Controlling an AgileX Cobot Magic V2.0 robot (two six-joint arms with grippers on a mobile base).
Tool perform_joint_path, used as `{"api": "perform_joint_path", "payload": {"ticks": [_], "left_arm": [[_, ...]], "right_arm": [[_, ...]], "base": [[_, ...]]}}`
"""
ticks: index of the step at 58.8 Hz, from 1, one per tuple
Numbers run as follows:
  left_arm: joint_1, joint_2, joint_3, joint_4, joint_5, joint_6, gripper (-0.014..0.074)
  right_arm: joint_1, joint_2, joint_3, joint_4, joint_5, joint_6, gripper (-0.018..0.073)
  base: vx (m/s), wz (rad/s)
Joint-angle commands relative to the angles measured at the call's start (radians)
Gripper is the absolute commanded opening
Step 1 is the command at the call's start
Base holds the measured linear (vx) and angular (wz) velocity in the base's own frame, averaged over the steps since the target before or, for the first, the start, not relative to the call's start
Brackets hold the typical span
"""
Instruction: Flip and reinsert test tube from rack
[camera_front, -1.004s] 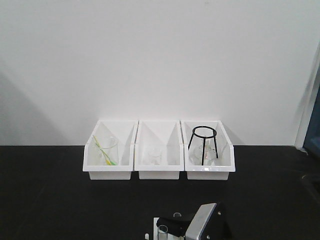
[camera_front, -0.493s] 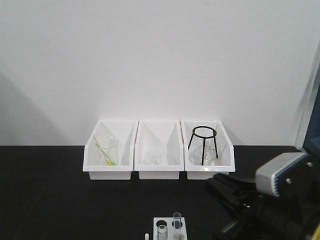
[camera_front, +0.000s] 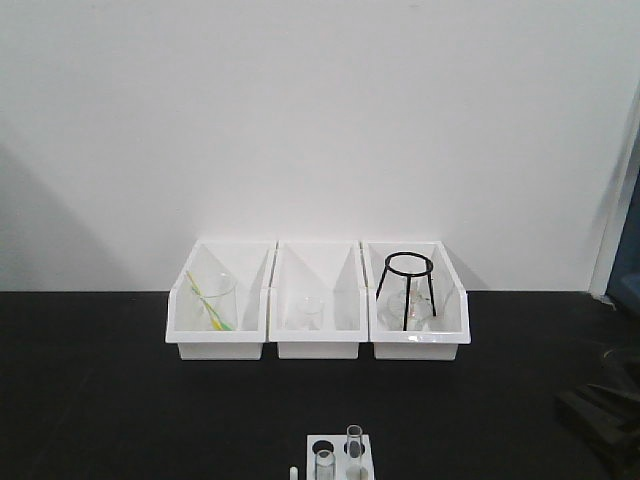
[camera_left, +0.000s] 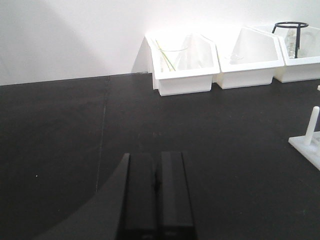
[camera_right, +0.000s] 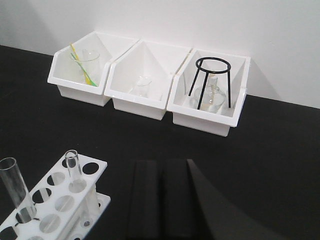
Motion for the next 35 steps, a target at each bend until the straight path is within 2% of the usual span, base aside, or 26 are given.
{"api": "perform_joint_path", "payload": {"ticks": [1, 11, 18, 24, 35], "left_arm": [[0.0, -0.008, -0.004, -0.005, -0.08, -0.009, -0.0006], [0.0, -0.008, -0.004, -0.005, -0.08, -0.009, -0.0006], [0.0, -0.008, -0.004, -0.005, -0.08, -0.009, -0.0006], [0.0, -0.008, -0.004, -0.005, -0.08, -0.009, -0.0006], [0.0, -0.008, -0.004, -0.005, -0.08, -0.009, -0.0006]], "right_arm": [[0.0, -0.011, -0.03, -0.012, -0.057, 0.0, -0.0016], [0.0, -0.012, -0.03, -0.004, -0.052, 0.0, -0.0016], [-0.018, -0.076, -0.027, 0.08, -0.027, -0.045, -0.0015], [-0.121, -0.168, 0.008, 0.221, -0.018, -0.136, -0.0015], [-0.331, -0.366, 0.23, 0.27, -0.137, -0.253, -0.0015]], "base": [[0.0, 0.0], [0.0, 0.0], [0.0, 0.0], [0.0, 0.0], [0.0, 0.0]]}}
